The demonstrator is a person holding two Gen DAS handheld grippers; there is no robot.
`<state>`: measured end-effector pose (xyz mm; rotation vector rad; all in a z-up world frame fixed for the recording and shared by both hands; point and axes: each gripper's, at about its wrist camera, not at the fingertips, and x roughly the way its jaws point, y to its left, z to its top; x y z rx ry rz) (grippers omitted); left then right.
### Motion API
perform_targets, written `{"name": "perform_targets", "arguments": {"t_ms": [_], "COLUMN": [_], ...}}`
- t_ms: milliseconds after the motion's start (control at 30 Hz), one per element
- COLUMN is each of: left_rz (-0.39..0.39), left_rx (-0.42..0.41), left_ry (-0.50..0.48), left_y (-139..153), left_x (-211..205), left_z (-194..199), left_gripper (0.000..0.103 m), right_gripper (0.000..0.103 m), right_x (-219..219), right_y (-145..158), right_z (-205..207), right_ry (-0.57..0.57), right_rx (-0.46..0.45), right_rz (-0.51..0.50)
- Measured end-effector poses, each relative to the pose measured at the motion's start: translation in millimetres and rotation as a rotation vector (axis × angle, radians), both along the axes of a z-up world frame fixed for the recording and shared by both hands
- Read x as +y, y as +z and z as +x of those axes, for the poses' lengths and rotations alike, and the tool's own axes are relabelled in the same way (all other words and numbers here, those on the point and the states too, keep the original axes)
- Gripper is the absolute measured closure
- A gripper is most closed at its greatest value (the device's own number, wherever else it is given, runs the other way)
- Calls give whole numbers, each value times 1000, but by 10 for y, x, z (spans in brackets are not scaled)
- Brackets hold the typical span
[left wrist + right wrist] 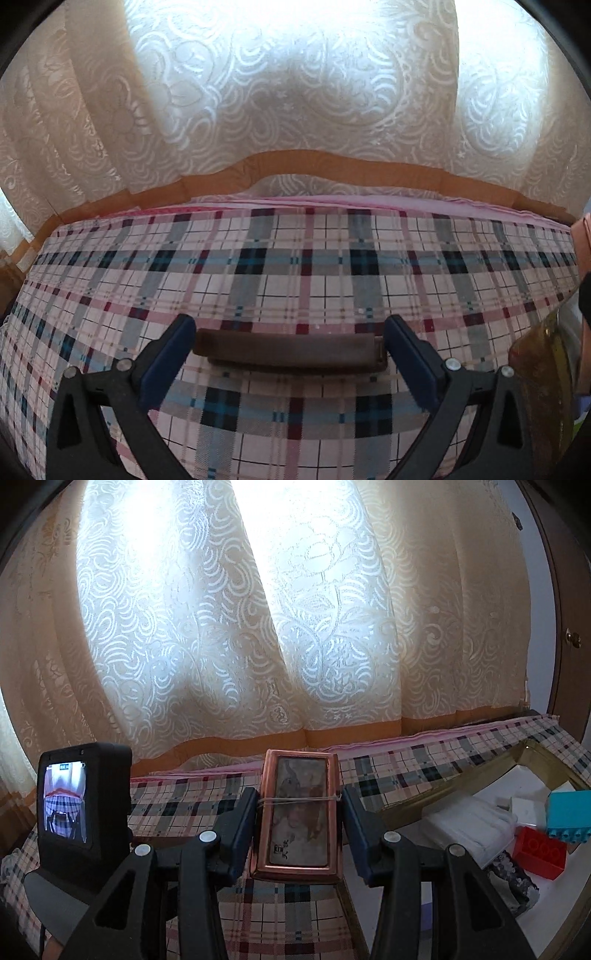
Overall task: Organize rigid objects
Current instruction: 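Grasp the dark brown wooden bar with the left tool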
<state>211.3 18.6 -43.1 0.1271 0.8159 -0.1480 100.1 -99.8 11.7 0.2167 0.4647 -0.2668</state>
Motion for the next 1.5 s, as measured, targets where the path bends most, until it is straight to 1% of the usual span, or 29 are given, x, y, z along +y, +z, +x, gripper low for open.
{"name": "perform_targets", "arguments": {"t_ms": [33,67,133,200,233,267,300,333,367,433,500,567,733,800,833,867,900,933,967,1067,1133,1200,1233,1267,1300,1333,1400,1433,1500], "left_rz": [-8,-10,-10,-5,-27,-57,-93,-156,-246,-374,-441,-450,-401,-393,-399,-397,-378,-347,-309,-232,-193,-115,-77,-45,-18,-10,-16,-17,-52], "left_rx": [-10,-28,-58,-66,-43,-22,10,52,72,107,123,125,122,112,102,89,70,43,15,1,19,53,70,69,59,54,49,44,49], "left_ry": [-7,-14,-29,-44,-55,-57,-50,-41,-42,-29,-29,-31,-58,-72,-85,-95,-99,-107,-121,-172,-197,-203,-207,-209,-209,-206,-191,-180,-163], "left_y": [14,35,72,80,66,58,27,-16,-32,-84,-110,-106,-52,18,60,117,166,213,247,229,156,41,-15,-50,-62,-67,-61,-54,-58], "left_x": [7,14,3,-9,6,43,107,218,355,593,748,822,819,828,847,880,895,902,906,869,808,700,653,608,574,564,574,597,711], "left_z": [-16,-35,-95,-121,-115,-104,-59,-4,25,59,68,47,-54,-113,-123,-171,-222,-286,-360,-522,-555,-529,-527,-529,-544,-547,-551,-538,-498], "left_gripper": [11,21,34,45,76,92,93,92,93,93,94,95,95,92,83,66,54,37,33,33,33,37,47,51,52,54,67,89,90], "right_gripper": [54,54,54,54,54,54,54,54,54,54,54,54,54,54,54,54,54,54,54,54,54,54,54,54,54,54,54,54,54], "right_x": [-4,-6,-5,0,0,3,7,12,17,26,26,27,21,20,17,17,16,16,17,25,33,42,46,48,51,52,58,57,54], "right_y": [0,1,10,16,16,15,15,13,10,5,2,1,3,1,2,3,6,9,11,12,13,16,20,21,24,26,23,17,4], "right_z": [2,0,-6,-11,-13,-14,-12,-9,-7,1,7,8,6,5,3,2,-1,-4,-5,-13,-19,-29,-33,-38,-44,-43,-34,-30,-17], "right_ry": [1,1,1,3,4,5,7,9,11,15,18,20,26,27,27,27,27,28,29,32,34,38,39,39,40,42,46,48,54], "right_rx": [2,2,0,-1,-1,-1,0,1,3,5,7,8,7,7,7,6,4,3,3,2,1,1,0,0,-2,-2,1,3,10], "right_rz": [2,4,3,2,3,3,2,1,0,1,4,5,10,10,12,13,14,14,15,15,13,13,12,11,9,7,6,8,18]}}
